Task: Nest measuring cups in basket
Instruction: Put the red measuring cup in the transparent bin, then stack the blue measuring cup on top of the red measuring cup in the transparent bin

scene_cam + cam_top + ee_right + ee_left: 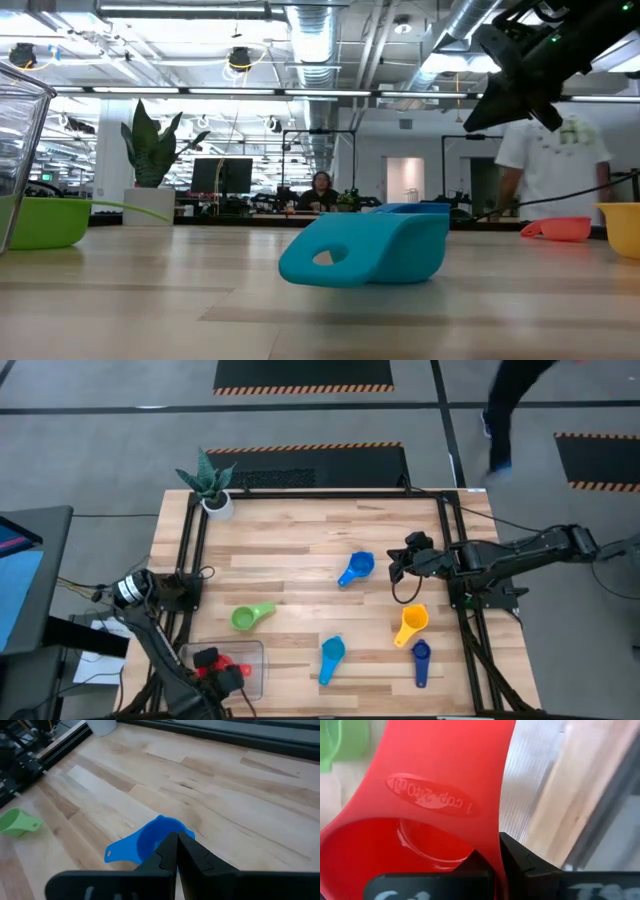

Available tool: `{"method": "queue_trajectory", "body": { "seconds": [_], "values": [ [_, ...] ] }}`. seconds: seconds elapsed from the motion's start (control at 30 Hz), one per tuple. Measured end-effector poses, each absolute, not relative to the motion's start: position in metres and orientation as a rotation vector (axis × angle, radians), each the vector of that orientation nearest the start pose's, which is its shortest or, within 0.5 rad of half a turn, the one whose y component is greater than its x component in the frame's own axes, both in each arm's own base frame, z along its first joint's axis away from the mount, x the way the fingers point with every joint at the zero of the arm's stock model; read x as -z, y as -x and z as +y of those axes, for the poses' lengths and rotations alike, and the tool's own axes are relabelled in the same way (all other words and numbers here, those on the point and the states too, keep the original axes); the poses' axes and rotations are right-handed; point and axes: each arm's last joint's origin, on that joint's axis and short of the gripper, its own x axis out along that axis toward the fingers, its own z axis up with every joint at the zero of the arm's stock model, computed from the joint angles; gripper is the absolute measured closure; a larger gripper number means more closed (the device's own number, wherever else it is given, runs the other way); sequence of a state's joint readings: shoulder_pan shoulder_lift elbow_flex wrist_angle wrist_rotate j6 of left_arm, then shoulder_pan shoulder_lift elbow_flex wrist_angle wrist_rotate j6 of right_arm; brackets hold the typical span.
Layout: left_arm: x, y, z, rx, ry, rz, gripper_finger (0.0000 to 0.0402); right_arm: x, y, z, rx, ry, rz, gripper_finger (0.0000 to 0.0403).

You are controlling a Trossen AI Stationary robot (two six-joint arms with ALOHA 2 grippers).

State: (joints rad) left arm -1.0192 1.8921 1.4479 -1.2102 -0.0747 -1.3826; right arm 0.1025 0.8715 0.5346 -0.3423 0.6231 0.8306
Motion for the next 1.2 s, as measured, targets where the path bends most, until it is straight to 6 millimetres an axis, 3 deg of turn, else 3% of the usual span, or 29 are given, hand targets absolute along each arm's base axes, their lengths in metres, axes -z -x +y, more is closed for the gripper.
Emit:
{"method": "queue_trajectory", "body": {
  "seconds": [0.2,0.63,1.0,1.2],
  "values": [
    [-0.194,-0.201,-0.288,-0.285,0.301,1.531,0.0401,-0.224,-0.173,0.004,0.7,-0.512,0.403,0.0367],
    [-0.194,-0.195,-0.285,-0.274,0.249,1.622,0.0393,-0.224,-0.172,0.014,0.643,-0.482,0.421,0.0367],
    [-0.194,-0.194,-0.28,-0.4,0.28,1.603,0.0324,-0.224,-0.172,0.022,0.597,-0.47,0.431,0.0367],
    [-0.194,-0.193,-0.281,-0.374,0.288,1.658,0.0272,-0.224,-0.171,0.024,0.582,-0.464,0.435,0.0367]
  ]
}}
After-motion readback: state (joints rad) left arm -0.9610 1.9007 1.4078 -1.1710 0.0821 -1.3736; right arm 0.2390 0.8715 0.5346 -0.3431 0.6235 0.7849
